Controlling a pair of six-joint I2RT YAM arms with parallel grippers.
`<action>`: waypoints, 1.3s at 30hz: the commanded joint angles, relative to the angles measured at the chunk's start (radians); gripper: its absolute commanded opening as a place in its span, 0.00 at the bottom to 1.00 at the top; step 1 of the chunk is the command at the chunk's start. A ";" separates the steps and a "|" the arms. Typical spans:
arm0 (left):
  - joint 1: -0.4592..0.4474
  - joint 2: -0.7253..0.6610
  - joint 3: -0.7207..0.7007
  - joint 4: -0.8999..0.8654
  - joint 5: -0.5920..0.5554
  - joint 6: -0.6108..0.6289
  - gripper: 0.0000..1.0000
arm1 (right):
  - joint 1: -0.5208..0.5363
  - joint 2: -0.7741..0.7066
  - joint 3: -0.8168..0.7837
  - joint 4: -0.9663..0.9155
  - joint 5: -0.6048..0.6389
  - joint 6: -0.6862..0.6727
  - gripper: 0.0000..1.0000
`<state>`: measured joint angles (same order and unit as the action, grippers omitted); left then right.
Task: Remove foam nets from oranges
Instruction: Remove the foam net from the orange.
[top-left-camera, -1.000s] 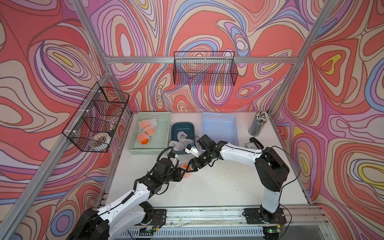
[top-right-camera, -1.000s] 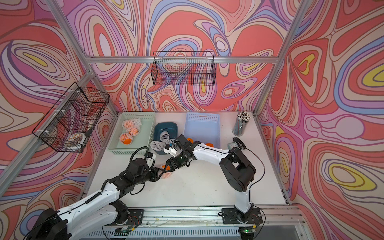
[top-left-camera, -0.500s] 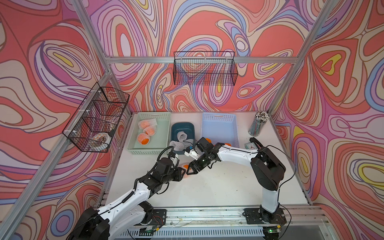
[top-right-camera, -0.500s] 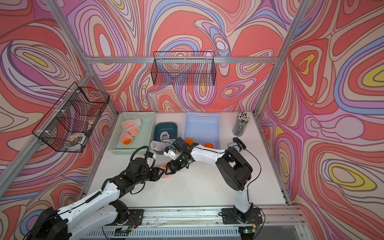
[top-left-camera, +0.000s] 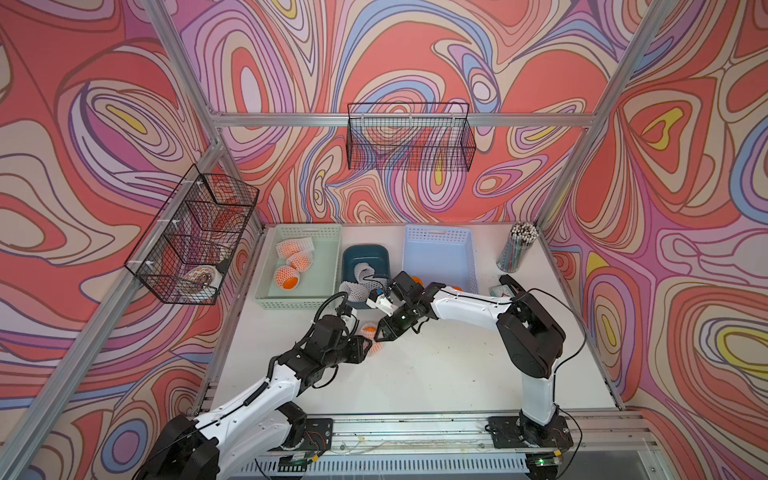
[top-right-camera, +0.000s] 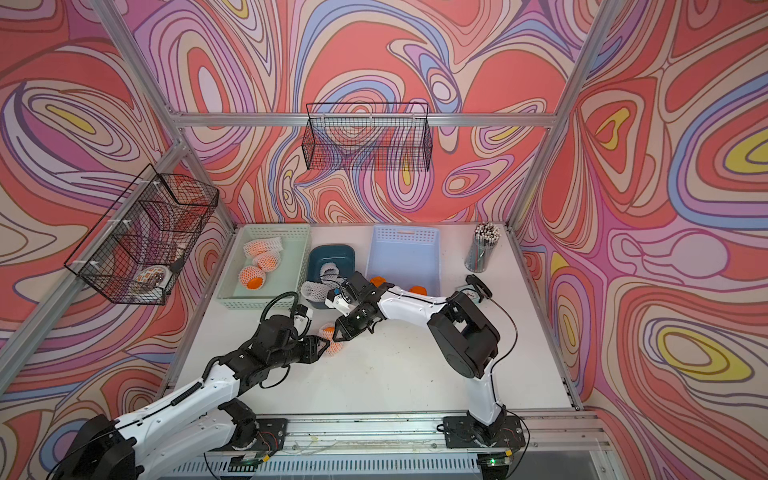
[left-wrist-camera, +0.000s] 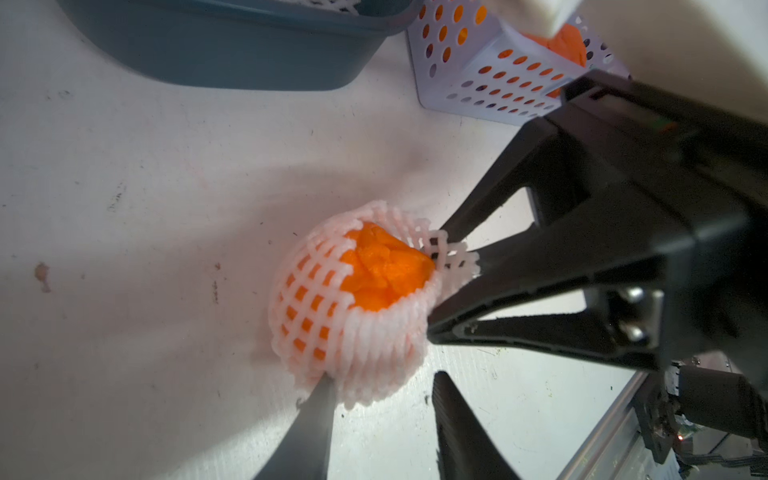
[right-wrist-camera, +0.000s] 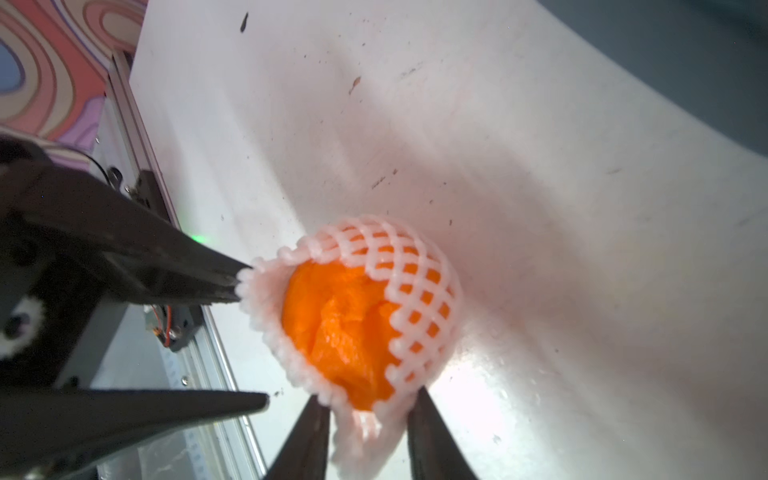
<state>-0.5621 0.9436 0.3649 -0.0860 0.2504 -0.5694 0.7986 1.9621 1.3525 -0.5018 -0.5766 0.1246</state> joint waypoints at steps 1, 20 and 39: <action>-0.006 -0.016 0.030 0.006 0.052 0.012 0.42 | 0.007 0.034 0.020 0.036 -0.009 0.002 0.15; 0.041 -0.062 0.091 -0.109 -0.015 0.082 0.71 | 0.006 -0.023 -0.008 0.051 -0.033 -0.001 0.00; 0.083 0.027 0.275 -0.424 -0.033 -0.147 0.70 | 0.007 -0.060 -0.033 0.084 -0.036 -0.002 0.02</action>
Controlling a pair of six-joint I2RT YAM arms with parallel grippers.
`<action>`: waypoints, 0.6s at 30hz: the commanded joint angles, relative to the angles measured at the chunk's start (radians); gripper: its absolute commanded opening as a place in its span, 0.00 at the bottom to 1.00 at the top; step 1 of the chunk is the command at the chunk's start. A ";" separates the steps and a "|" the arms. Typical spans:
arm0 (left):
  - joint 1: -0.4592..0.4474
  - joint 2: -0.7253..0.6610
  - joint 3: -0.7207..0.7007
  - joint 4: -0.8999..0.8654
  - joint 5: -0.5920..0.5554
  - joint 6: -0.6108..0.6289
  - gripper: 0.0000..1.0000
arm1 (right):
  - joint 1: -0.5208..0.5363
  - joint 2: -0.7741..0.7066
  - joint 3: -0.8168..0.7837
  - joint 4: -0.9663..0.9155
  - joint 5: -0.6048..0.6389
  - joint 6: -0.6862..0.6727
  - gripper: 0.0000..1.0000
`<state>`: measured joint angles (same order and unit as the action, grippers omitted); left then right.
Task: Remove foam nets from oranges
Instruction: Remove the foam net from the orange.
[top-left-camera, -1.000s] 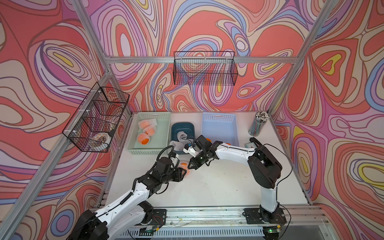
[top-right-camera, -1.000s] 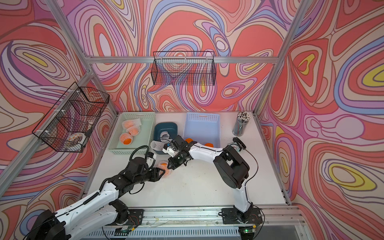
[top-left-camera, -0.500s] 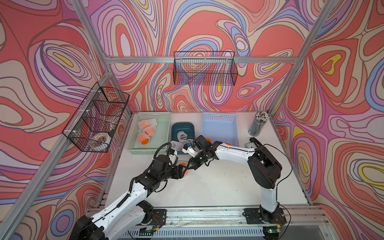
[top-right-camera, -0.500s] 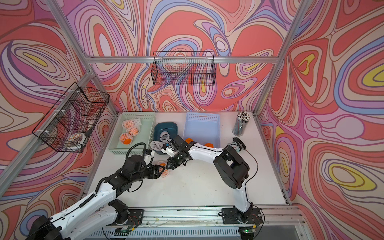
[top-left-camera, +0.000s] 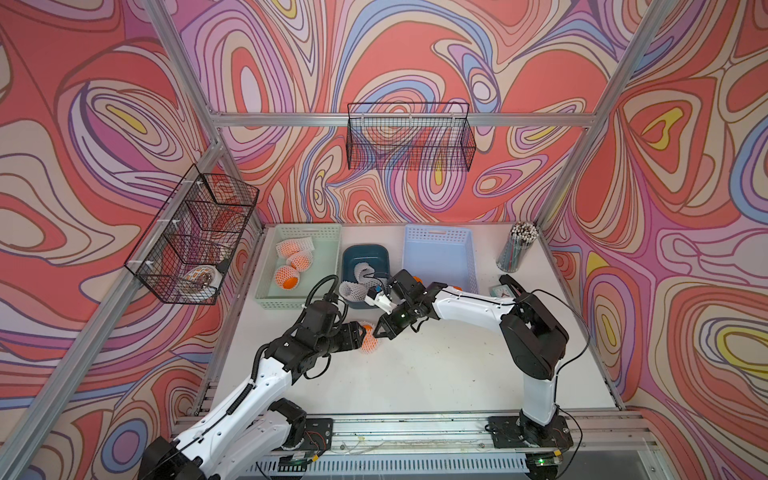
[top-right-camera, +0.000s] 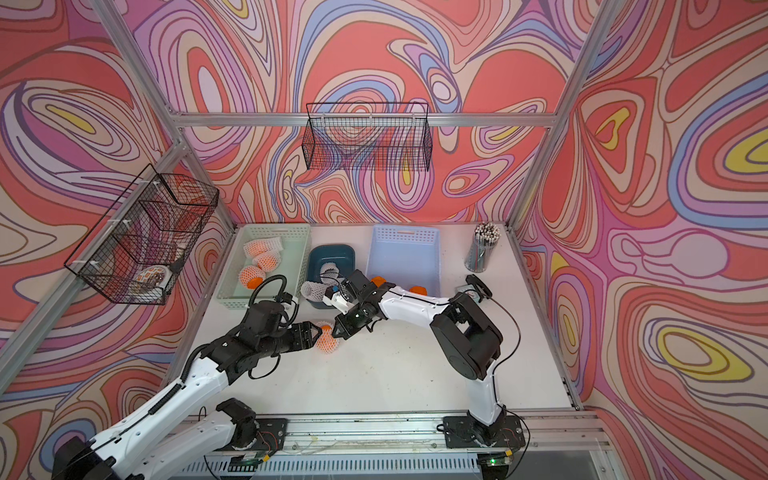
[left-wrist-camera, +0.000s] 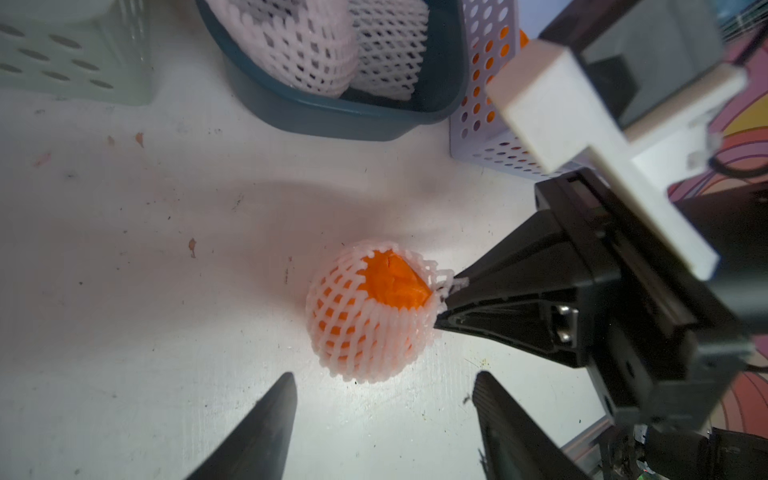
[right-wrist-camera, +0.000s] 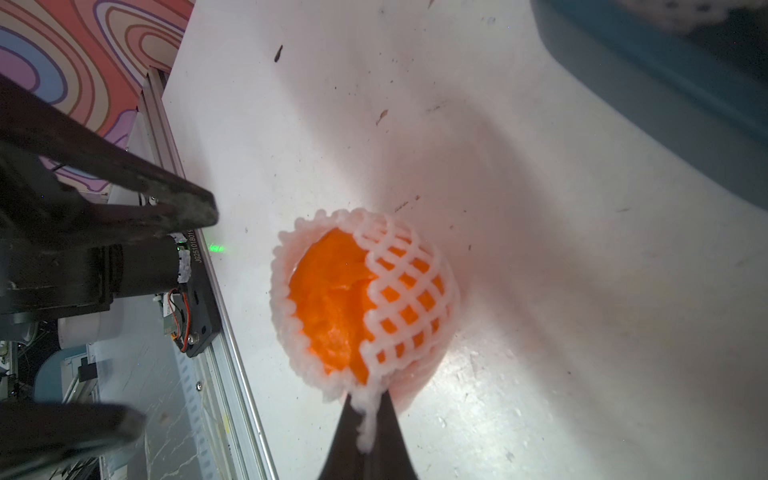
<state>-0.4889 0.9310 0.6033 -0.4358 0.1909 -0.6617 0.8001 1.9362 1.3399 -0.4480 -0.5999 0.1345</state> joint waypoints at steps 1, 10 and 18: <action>0.010 0.058 0.049 -0.073 0.032 -0.064 0.70 | 0.005 -0.033 -0.022 0.031 -0.013 -0.010 0.02; 0.017 0.181 0.125 -0.108 0.016 -0.105 0.66 | 0.005 -0.046 -0.036 0.044 -0.014 -0.004 0.02; 0.017 0.254 0.142 -0.065 0.056 -0.111 0.60 | 0.006 -0.044 -0.035 0.050 -0.018 -0.002 0.03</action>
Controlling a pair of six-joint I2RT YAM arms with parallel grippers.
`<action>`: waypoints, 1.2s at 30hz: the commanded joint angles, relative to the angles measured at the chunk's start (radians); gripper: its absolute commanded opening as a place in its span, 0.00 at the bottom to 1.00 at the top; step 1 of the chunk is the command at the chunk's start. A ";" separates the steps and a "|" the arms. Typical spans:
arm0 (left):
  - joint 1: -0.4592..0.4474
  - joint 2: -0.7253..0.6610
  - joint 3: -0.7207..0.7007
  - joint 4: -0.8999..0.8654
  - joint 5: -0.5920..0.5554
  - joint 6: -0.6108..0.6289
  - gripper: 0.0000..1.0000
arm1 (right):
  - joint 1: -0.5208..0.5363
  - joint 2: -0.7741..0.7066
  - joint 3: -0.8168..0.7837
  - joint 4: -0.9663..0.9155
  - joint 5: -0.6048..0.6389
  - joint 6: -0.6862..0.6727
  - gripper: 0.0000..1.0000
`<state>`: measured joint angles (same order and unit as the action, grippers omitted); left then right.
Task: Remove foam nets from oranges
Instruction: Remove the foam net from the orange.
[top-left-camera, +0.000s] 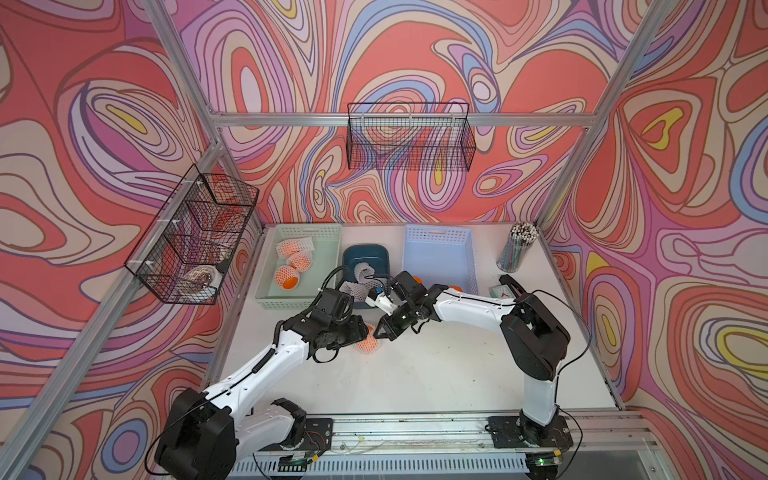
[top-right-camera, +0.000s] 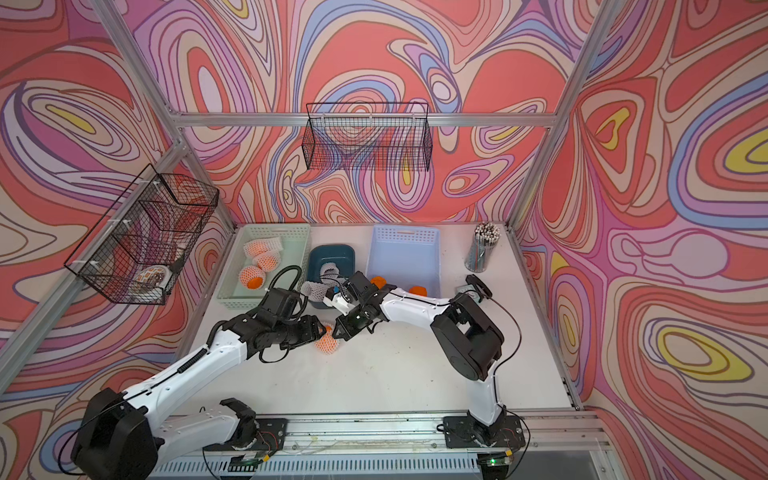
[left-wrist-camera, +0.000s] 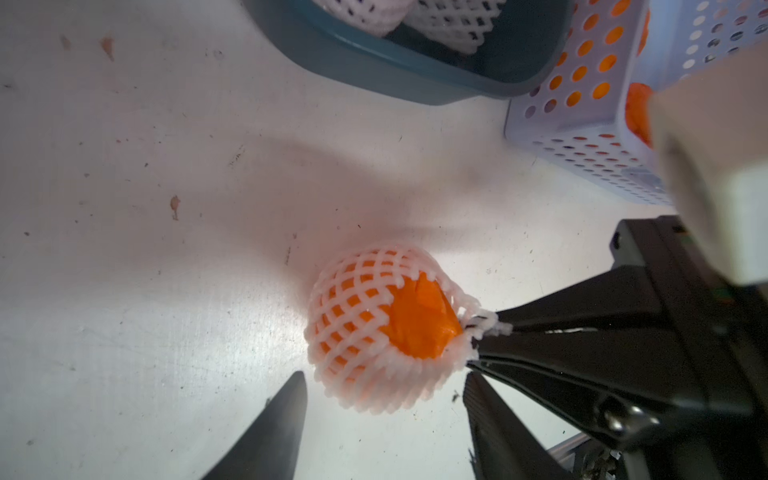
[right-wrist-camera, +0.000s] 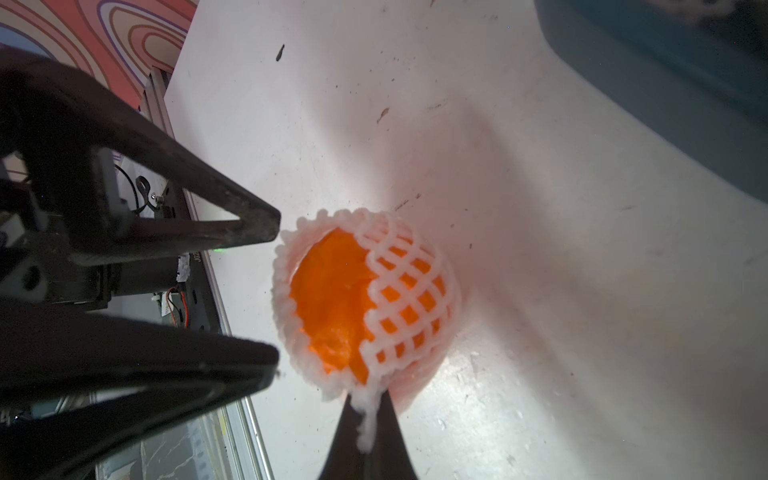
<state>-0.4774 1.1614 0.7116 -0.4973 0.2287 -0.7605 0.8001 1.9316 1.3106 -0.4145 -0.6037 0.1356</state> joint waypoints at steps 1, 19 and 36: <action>0.006 0.034 0.041 -0.012 0.021 -0.009 0.58 | 0.006 -0.039 -0.004 0.016 -0.013 -0.004 0.03; 0.006 0.079 0.076 -0.073 -0.029 -0.048 0.51 | 0.006 -0.019 0.024 0.005 -0.022 -0.014 0.03; 0.006 0.123 0.076 0.019 0.075 -0.030 0.18 | 0.006 0.004 0.058 0.000 -0.035 -0.016 0.03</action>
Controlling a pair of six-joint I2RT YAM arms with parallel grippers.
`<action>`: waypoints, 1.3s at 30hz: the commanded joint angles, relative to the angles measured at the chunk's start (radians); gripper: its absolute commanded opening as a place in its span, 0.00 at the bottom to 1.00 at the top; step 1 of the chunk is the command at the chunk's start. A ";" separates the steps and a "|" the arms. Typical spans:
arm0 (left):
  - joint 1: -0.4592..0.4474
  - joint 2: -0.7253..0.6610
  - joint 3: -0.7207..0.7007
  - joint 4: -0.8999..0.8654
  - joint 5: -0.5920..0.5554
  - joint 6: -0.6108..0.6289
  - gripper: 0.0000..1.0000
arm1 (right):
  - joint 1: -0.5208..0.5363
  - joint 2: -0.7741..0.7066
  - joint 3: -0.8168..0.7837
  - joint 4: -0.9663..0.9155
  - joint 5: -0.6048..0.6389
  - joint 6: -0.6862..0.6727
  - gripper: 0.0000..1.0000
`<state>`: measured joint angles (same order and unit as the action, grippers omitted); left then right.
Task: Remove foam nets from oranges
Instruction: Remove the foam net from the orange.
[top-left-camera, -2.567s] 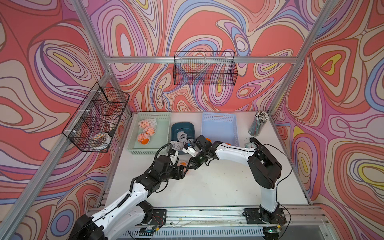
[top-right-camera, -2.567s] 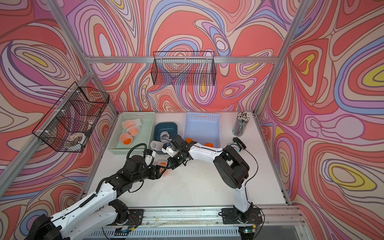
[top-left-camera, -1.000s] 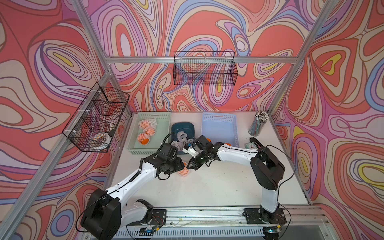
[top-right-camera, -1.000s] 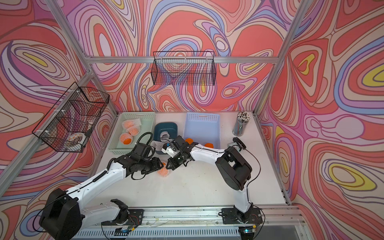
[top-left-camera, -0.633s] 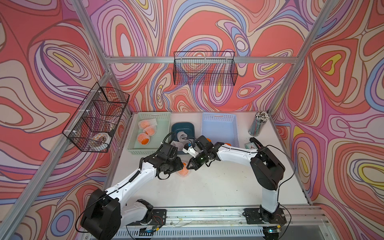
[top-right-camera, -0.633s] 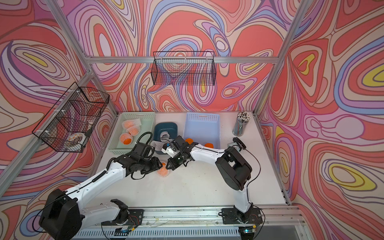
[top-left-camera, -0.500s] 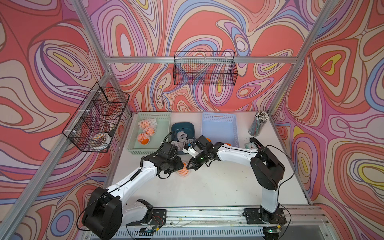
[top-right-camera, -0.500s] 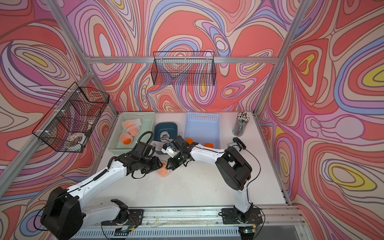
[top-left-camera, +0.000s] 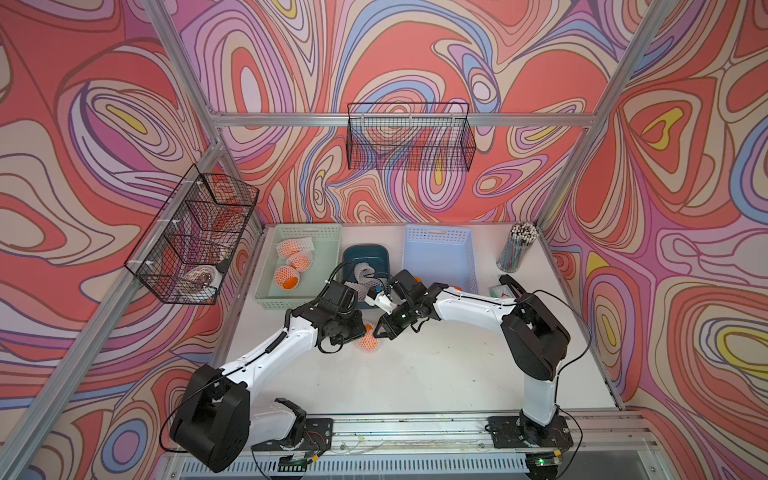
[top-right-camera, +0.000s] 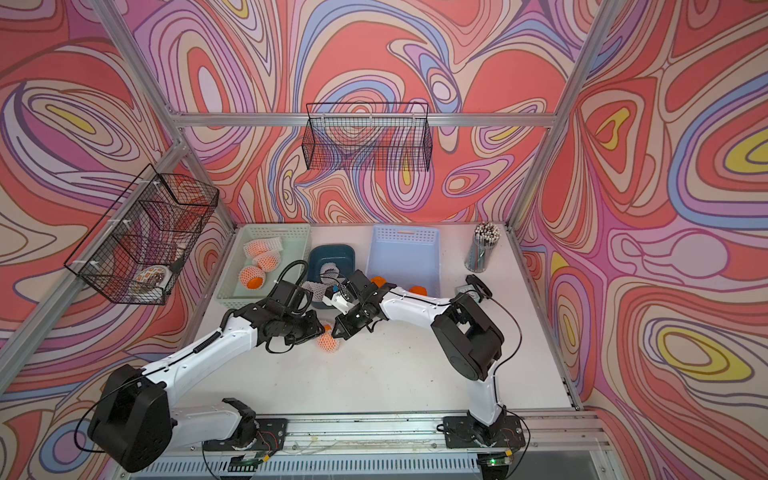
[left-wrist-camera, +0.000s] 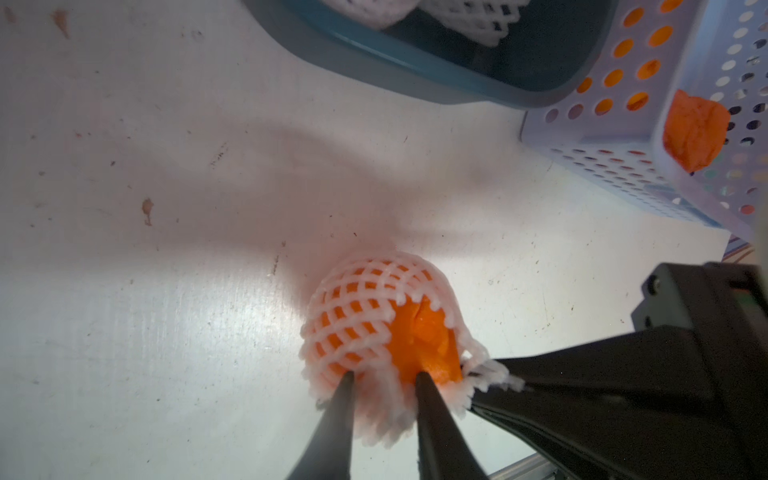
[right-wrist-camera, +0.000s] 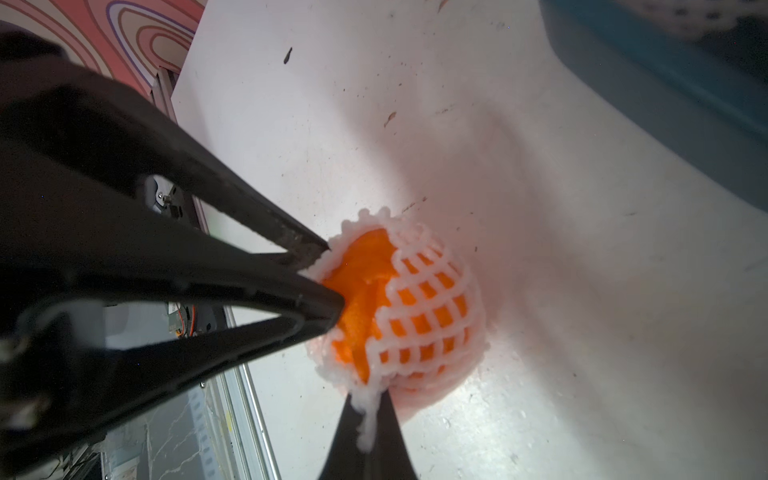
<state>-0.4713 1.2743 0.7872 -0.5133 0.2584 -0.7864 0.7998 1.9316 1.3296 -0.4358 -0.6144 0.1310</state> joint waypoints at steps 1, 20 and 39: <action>-0.001 0.010 0.001 0.038 0.052 -0.005 0.17 | 0.006 0.006 0.041 0.020 -0.025 -0.010 0.03; -0.009 -0.069 -0.047 0.147 0.170 -0.080 0.08 | 0.006 0.015 0.120 0.003 -0.034 0.024 0.04; -0.030 -0.024 -0.066 0.105 0.120 -0.061 0.06 | 0.007 -0.019 0.127 -0.010 -0.056 0.033 0.14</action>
<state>-0.4885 1.2415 0.7246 -0.4301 0.3542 -0.8425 0.7876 1.9465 1.4239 -0.5179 -0.5926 0.1688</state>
